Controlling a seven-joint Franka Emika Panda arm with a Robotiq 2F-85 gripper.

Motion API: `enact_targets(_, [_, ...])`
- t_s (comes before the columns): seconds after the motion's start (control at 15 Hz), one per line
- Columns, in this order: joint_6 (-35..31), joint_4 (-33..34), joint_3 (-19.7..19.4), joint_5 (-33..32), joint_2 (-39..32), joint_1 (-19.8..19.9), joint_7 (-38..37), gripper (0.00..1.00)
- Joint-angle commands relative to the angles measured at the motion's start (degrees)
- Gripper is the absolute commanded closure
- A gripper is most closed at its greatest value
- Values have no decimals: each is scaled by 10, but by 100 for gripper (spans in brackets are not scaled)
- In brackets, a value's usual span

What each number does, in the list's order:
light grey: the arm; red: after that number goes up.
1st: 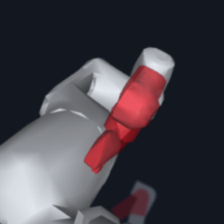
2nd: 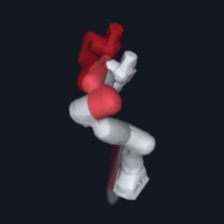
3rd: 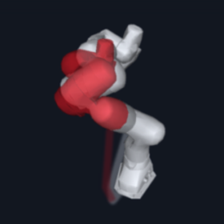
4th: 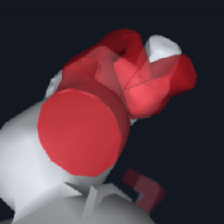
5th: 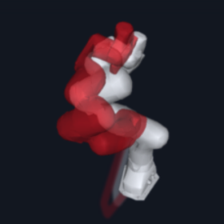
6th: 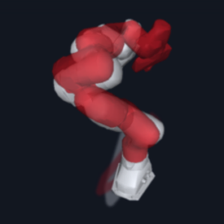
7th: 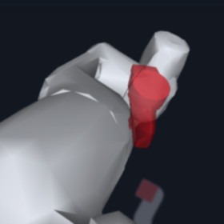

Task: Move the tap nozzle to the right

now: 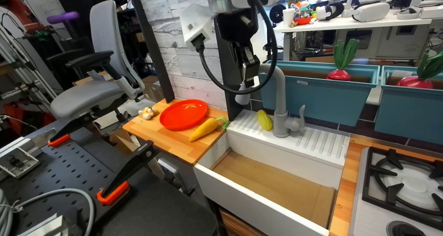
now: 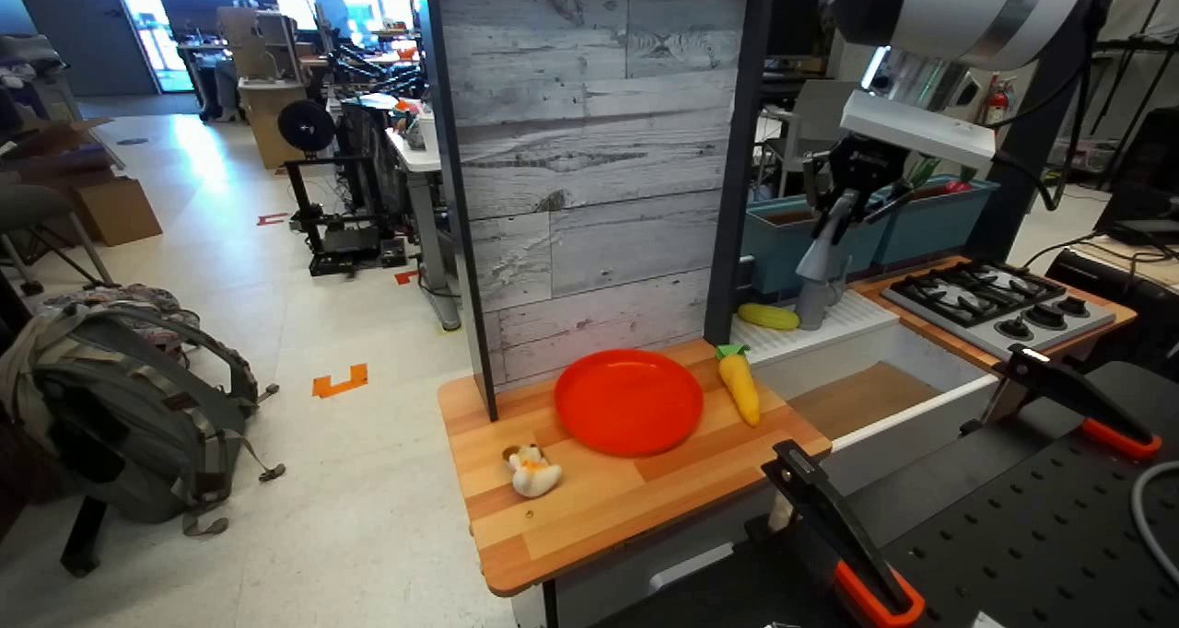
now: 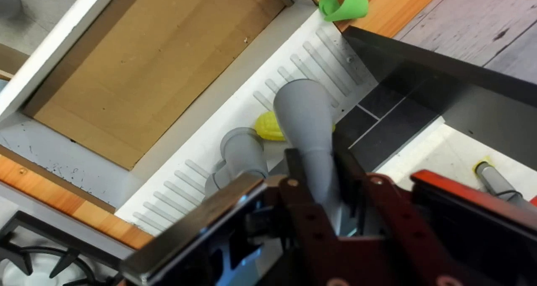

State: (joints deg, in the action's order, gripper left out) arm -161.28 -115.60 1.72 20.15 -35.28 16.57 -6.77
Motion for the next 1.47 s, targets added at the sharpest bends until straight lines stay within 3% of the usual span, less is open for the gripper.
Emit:
enact_targets(0.0, [10,-48,20,12,25,56,89,94])
enact_targets(0.27, [27,-41,19,-6,27,75,149,94])
enact_targets(0.8, [102,-16,-47,-76,44,44,164,94])
enact_targets(1.27, [114,-3,-51,-114,41,46,212,94])
enact_targets(1.33, [113,-4,-47,-112,42,49,220,51])
enact_targets(1.4, [112,-4,-48,-113,42,50,225,49])
